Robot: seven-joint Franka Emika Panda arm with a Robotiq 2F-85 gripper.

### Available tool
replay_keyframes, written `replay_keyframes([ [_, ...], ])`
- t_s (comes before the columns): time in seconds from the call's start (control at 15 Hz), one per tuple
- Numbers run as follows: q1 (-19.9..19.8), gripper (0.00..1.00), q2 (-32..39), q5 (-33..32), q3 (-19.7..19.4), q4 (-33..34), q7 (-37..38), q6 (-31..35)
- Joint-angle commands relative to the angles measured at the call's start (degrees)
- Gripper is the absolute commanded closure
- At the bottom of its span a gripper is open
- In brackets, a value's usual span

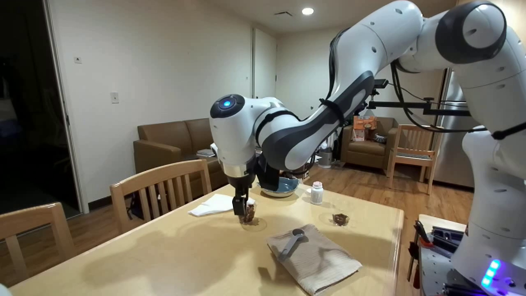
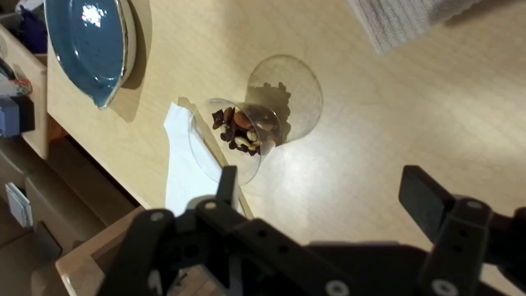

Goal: Pick up the cup and pour some of its contents in the other cup

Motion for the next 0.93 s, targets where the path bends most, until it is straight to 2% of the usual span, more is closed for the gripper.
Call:
replay_keyframes([
  [0.0,0.09,0.00,1.75,2.29,-1.15,3.27,8.12,-2.76],
  [0.13,-0.17,0.00,3.82,4.03,-1.73,6.72,11.01,-5.31],
  [0.27,-0.18,0.00,6.24,7.30,-2.11,11.57,11.96,-10.73],
  [0.53,-1.83,0.00,11.60,18.24,-1.83,22.11,9.10,-18.56],
  [0.67,-2.77,0.00,13.74,23.22,-1.57,26.02,8.67,-19.63],
  [0.8,-2.07,0.00,15.65,23.87,-3.22,27.98,12.80,-13.96],
  [0.87,-1.30,0.00,13.01,22.65,-3.42,24.39,10.48,-16.01],
])
